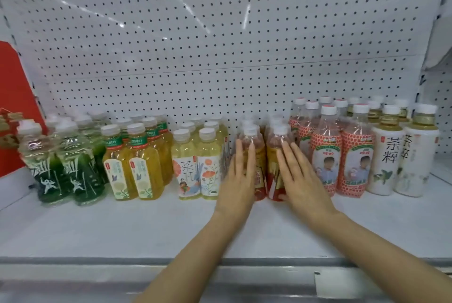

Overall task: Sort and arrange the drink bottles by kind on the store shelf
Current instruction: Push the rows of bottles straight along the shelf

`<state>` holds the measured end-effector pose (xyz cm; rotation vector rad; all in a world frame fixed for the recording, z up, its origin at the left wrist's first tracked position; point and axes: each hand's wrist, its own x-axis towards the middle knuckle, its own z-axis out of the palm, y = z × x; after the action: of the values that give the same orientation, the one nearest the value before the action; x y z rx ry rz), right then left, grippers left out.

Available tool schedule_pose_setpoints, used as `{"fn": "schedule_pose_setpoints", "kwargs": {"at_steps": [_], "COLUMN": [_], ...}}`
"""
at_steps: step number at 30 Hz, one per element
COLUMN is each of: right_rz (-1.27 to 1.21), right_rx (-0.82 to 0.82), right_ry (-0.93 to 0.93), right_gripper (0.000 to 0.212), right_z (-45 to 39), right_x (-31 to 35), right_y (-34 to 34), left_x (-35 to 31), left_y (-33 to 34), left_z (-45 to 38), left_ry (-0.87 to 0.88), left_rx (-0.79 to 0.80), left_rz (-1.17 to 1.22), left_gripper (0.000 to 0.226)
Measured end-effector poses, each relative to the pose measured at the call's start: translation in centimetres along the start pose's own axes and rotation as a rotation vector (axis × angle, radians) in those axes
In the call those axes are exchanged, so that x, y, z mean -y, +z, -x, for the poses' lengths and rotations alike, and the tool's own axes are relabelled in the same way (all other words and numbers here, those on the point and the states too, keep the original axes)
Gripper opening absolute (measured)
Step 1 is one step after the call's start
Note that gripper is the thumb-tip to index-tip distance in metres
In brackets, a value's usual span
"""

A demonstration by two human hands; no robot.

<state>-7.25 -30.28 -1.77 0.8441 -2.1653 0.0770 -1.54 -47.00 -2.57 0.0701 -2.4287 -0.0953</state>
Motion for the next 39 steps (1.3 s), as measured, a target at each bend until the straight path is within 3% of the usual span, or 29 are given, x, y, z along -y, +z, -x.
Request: {"fn": "schedule_pose_setpoints", "kwargs": {"at_steps": [4,10,17,21,29,35,39], "right_rz": [-0.065,-0.125,0.040,0.137,0.008,-0.071,-0.063], "right_rx": [-0.034,-0.083,0.016,0.067,-0.031,-0.017,-0.004], "right_ry": [-0.049,-0.174,-0.233,-0.227,-0.109,-0.174,-0.215], "right_gripper": [0.103,0.096,0.106,0.104,0.091,0.078,0.076], "right_z": [-0.8,-2.8,-5.3,-5.2,-5.1,-7.1,-9.2], "right_x": [3.0,10.4,13.3,12.7,17.8,25.4,28.8], "right_y": [-0.4,0.4,1.8,2.0,0.2,-0.2,0.1], "left_x": [3.1,9.3,13.4,14.5,18.9,26.9,29.8], "left_y": [-1.9,-4.7,-5.2,-5.8,-8.1,-10.4,-10.7], "left_z": [1.8,4.7,4.1,3.3,4.6,8.4,8.8], "left_ry": [0.168,-0.054,-0.088,-0.004,0.205,0.062,-0.021], "left_rx": [-0.104,-0.108,-0.017,0.011,0.003,-0.077,-0.050], "left_rz": [-0.209,-0.410,-0.257,-0.199,-0.306,-0.360,-0.425], "left_gripper": [0.122,0.121,0.116,0.108,0.112,0.103,0.108]}}
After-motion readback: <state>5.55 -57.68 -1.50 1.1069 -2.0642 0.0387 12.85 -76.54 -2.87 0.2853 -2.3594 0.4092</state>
